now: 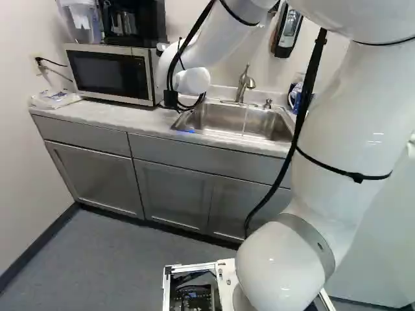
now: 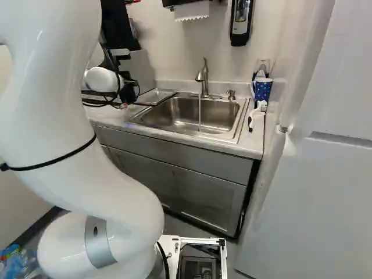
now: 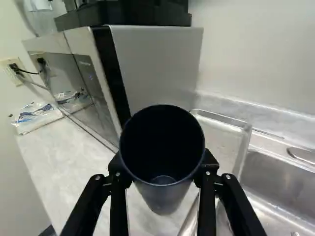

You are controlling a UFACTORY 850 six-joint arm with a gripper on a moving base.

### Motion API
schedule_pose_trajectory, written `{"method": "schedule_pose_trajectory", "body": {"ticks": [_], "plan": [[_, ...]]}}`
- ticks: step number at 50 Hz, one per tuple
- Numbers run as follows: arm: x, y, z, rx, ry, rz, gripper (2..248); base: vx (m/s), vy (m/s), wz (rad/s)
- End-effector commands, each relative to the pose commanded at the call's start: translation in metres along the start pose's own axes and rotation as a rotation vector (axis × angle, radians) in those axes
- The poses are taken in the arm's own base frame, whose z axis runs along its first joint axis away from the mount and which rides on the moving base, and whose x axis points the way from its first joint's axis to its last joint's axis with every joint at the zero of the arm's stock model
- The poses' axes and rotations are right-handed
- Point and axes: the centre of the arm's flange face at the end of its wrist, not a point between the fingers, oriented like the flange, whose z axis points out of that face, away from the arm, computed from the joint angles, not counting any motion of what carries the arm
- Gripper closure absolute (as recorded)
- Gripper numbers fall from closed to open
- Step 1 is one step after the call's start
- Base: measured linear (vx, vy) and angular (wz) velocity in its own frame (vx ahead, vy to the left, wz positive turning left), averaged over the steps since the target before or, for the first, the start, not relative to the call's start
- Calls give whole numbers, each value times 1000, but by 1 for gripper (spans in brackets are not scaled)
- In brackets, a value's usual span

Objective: Rinse the cup and place it in the tray

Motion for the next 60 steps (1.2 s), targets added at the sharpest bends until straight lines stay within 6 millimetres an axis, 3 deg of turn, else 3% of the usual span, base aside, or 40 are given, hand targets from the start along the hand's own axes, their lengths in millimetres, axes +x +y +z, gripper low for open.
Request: {"method": "schedule_pose_trajectory", "body": {"ticks": [17,60], "plan": [[20,28,0,-50,38,16,124,0,0,0],[14,97,9,-157,-66,54,124,0,0,0]]}}
